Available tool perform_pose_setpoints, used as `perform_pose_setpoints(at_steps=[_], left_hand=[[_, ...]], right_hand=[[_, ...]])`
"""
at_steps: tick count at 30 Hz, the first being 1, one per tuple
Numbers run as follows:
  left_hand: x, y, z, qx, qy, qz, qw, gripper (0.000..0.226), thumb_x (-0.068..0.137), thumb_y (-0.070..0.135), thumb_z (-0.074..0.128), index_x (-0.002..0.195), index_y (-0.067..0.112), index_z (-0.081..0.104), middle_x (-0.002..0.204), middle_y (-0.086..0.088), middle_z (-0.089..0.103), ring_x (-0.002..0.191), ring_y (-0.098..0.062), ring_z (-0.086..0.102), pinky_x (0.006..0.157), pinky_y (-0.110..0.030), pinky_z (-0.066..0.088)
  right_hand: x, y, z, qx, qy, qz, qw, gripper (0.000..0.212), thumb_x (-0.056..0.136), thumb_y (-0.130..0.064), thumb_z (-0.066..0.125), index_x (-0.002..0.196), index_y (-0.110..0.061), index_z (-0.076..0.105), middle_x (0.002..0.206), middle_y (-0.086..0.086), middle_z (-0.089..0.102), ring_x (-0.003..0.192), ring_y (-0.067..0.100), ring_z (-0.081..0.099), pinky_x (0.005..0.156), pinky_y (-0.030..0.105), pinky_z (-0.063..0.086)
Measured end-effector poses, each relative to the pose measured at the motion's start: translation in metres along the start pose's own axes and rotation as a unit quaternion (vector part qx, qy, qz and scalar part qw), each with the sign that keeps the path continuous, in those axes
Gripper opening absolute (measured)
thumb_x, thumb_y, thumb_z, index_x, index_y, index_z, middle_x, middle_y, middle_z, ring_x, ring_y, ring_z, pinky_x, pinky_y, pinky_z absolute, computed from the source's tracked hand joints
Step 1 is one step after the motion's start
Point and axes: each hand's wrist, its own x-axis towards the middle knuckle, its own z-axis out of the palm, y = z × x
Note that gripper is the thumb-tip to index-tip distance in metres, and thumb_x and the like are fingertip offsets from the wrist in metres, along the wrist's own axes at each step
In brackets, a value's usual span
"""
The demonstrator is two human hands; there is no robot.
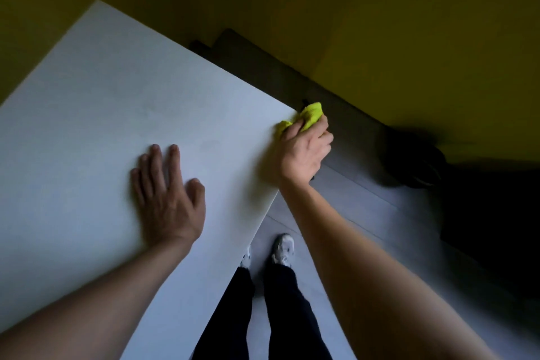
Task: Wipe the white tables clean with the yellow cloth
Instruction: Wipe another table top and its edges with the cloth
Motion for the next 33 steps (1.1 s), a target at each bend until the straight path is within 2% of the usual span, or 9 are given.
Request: perform_pose_setpoints(at_steps=[5, 7, 11, 14, 18, 21, 25, 30, 33], left_hand=[[0.001, -0.002, -0.003, -0.007, -0.021, 0.008, 1.0, 0.069, 0.095, 0.034, 0.045, 0.159, 0.011, 0.036, 0.166, -0.022, 0.028, 0.153, -0.044, 0.026, 0.127, -0.055, 0.015], [-0.002, -0.008, -0.008, -0.014, -0.035, 0.041, 0.998, 0.069, 0.096, 0.032, 0.045, 0.16, 0.008, 0.035, 0.167, -0.024, 0.026, 0.154, -0.044, 0.025, 0.127, -0.055, 0.016], [-0.046, -0.061, -0.031, 0.027, -0.071, 0.166, 0.983, 0.067, 0.1, 0.033, 0.038, 0.162, 0.009, 0.03, 0.17, -0.019, 0.019, 0.155, -0.041, 0.024, 0.126, -0.057, 0.02], [-0.101, -0.113, -0.053, 0.055, -0.114, 0.219, 0.968, 0.068, 0.101, 0.038, 0.035, 0.162, 0.009, 0.029, 0.172, -0.015, 0.017, 0.157, -0.037, 0.023, 0.122, -0.062, 0.026], [-0.137, -0.131, -0.054, 0.062, -0.12, 0.215, 0.967, 0.07, 0.099, 0.039, 0.035, 0.16, 0.004, 0.033, 0.171, -0.017, 0.02, 0.156, -0.038, 0.024, 0.122, -0.064, 0.025], [-0.136, -0.132, -0.048, 0.054, -0.115, 0.214, 0.969, 0.071, 0.099, 0.04, 0.033, 0.162, 0.008, 0.029, 0.172, -0.015, 0.019, 0.157, -0.037, 0.022, 0.124, -0.062, 0.021], [-0.138, -0.133, -0.05, 0.051, -0.111, 0.21, 0.97, 0.07, 0.099, 0.039, 0.033, 0.163, 0.01, 0.028, 0.172, -0.013, 0.018, 0.158, -0.036, 0.021, 0.125, -0.061, 0.02], [-0.137, -0.129, -0.052, 0.05, -0.115, 0.205, 0.971, 0.07, 0.098, 0.037, 0.035, 0.162, 0.008, 0.03, 0.172, -0.014, 0.018, 0.157, -0.037, 0.022, 0.124, -0.062, 0.021], [-0.138, -0.13, -0.05, 0.049, -0.106, 0.209, 0.971, 0.071, 0.098, 0.037, 0.035, 0.162, 0.008, 0.029, 0.172, -0.014, 0.017, 0.158, -0.037, 0.021, 0.124, -0.062, 0.021]], right_hand=[[-0.101, 0.042, 0.0, -0.014, -0.027, 0.011, 0.999, 0.06, 0.101, -0.042, 0.042, 0.154, -0.017, 0.028, 0.12, 0.012, 0.045, 0.112, 0.032, 0.046, 0.089, 0.045, 0.046], [-0.123, 0.053, -0.002, -0.022, -0.046, 0.01, 0.999, 0.064, 0.101, -0.044, 0.041, 0.156, -0.016, 0.024, 0.123, 0.012, 0.045, 0.113, 0.032, 0.044, 0.091, 0.047, 0.047], [-0.103, 0.04, -0.001, -0.028, -0.036, -0.003, 0.999, 0.066, 0.103, -0.044, 0.041, 0.159, -0.018, 0.018, 0.131, 0.013, 0.044, 0.115, 0.032, 0.044, 0.092, 0.047, 0.044], [-0.059, 0.021, 0.001, -0.03, -0.02, 0.002, 0.999, 0.064, 0.103, -0.045, 0.038, 0.158, -0.02, 0.018, 0.13, 0.013, 0.044, 0.116, 0.033, 0.045, 0.093, 0.047, 0.044], [-0.007, 0.003, 0.001, -0.028, -0.011, 0.001, 1.0, 0.061, 0.103, -0.045, 0.038, 0.156, -0.019, 0.022, 0.133, 0.015, 0.042, 0.121, 0.034, 0.044, 0.091, 0.047, 0.045], [-0.006, 0.004, 0.004, -0.028, 0.006, -0.008, 1.0, 0.059, 0.103, -0.045, 0.037, 0.155, -0.019, 0.024, 0.132, 0.014, 0.043, 0.12, 0.033, 0.045, 0.089, 0.047, 0.047], [-0.067, 0.03, 0.009, -0.024, 0.01, -0.005, 1.0, 0.062, 0.102, -0.045, 0.039, 0.156, -0.019, 0.022, 0.128, 0.013, 0.044, 0.115, 0.033, 0.046, 0.09, 0.047, 0.048], [-0.186, 0.084, 0.005, -0.008, -0.034, -0.032, 0.999, 0.067, 0.102, -0.044, 0.042, 0.158, -0.015, 0.019, 0.132, 0.013, 0.044, 0.114, 0.033, 0.043, 0.09, 0.047, 0.045], [-0.185, 0.087, 0.005, -0.019, -0.06, -0.034, 0.997, 0.07, 0.102, -0.045, 0.041, 0.158, -0.015, 0.014, 0.134, 0.013, 0.041, 0.116, 0.032, 0.041, 0.09, 0.048, 0.045]])
